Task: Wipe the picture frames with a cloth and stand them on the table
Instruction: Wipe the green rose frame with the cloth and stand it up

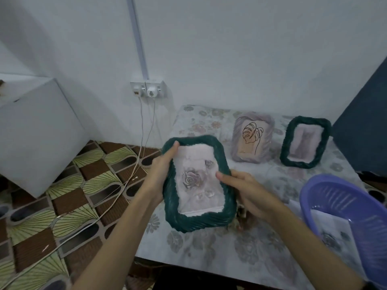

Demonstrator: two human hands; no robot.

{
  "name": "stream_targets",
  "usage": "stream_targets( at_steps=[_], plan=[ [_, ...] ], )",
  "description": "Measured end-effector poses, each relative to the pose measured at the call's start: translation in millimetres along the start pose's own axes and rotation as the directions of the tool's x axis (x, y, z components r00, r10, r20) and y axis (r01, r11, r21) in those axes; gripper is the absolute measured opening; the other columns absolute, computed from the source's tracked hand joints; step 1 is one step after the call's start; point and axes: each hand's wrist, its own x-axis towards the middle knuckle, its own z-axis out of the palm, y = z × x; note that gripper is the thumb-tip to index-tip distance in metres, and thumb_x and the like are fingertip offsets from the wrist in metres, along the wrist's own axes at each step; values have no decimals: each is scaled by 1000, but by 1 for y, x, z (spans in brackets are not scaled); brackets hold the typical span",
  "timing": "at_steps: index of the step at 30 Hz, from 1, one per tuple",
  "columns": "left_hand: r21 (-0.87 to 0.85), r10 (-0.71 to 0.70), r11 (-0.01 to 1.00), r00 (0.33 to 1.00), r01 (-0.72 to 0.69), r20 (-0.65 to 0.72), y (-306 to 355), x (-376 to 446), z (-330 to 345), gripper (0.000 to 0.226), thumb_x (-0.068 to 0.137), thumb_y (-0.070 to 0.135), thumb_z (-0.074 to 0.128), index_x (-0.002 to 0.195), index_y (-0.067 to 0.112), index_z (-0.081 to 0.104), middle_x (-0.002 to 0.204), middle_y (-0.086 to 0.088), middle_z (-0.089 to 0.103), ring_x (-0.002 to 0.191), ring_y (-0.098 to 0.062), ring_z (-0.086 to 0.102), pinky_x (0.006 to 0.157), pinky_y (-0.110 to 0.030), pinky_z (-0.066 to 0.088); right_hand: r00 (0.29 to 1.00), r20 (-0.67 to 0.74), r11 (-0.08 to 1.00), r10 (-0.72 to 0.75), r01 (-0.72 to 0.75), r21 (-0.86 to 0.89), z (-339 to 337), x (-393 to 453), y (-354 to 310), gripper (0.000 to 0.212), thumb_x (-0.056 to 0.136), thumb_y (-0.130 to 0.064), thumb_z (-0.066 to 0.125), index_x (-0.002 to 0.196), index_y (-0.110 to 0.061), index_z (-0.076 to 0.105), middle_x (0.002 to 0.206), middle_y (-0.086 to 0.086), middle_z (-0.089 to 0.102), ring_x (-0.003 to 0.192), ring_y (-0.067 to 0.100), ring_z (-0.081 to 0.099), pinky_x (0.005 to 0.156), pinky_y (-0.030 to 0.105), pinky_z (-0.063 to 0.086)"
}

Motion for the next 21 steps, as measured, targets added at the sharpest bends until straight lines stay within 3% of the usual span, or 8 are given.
stream_targets(
  at_steps=[3,5,7,10,14,16,18,21],
  plan=[
    [271,32,962,999,-23,-29,-4,0,3,43,83,51,61,105,15,68,95,-3,74,89,-21,71,87,-37,54,995,33,982,96,-100,158,-2,-13,-1,11,78,-2,64,85,-6,72,88,12,73,74,21,70,63,25,56],
    [417,-94,905,995,77,21,-6,-3,2,51,81,61,57,104,17,68,96,-3,74,91,-21,70,88,-37,54,984,59,970,165,-173,171,-7,-21,2,18,76,2,62,72,-9,75,84,12,73,69,22,70,62,27,57],
    [442,-241,878,968,184,75,-11,-7,2,52,82,63,52,105,19,68,101,-5,73,96,-23,68,87,-35,54,967,101,954,235,-249,169,-13,-27,4,15,69,-2,64,70,-10,76,87,12,73,72,24,70,71,33,56],
    [312,-294,919,945,240,141,-22,-7,3,45,87,55,52,107,18,66,108,-6,71,104,-24,66,92,-36,52,959,95,942,266,-280,184,-18,-24,7,20,76,2,57,80,-8,73,84,11,73,71,24,69,72,35,55],
    [65,-112,993,980,103,166,-21,19,10,44,86,60,45,110,28,64,109,3,71,102,-16,65,90,-37,50,988,49,982,150,-154,105,-24,11,-2,31,84,7,49,111,-4,60,109,16,68,92,28,64,87,38,49],
    [86,22,996,984,-37,175,-10,44,14,50,84,65,37,115,33,60,116,8,66,106,-10,62,91,-33,49,997,-38,995,65,-67,-68,-30,41,-13,24,86,-1,56,110,-6,59,115,15,65,98,26,61,93,37,44],
    [171,104,976,977,-137,186,5,71,18,54,80,72,30,114,40,57,116,12,64,106,-8,60,95,-33,46,994,-108,977,-18,-5,-214,-34,73,-26,17,88,-9,58,105,-13,58,110,8,65,102,23,58,88,34,44],
    [268,186,935,964,-233,191,28,131,25,59,73,78,24,110,45,57,114,15,63,112,-11,57,102,-38,41,974,-179,958,-136,84,-273,-42,135,-41,22,91,-12,55,112,-15,50,107,1,60,102,19,54,88,33,46]
  ],
)
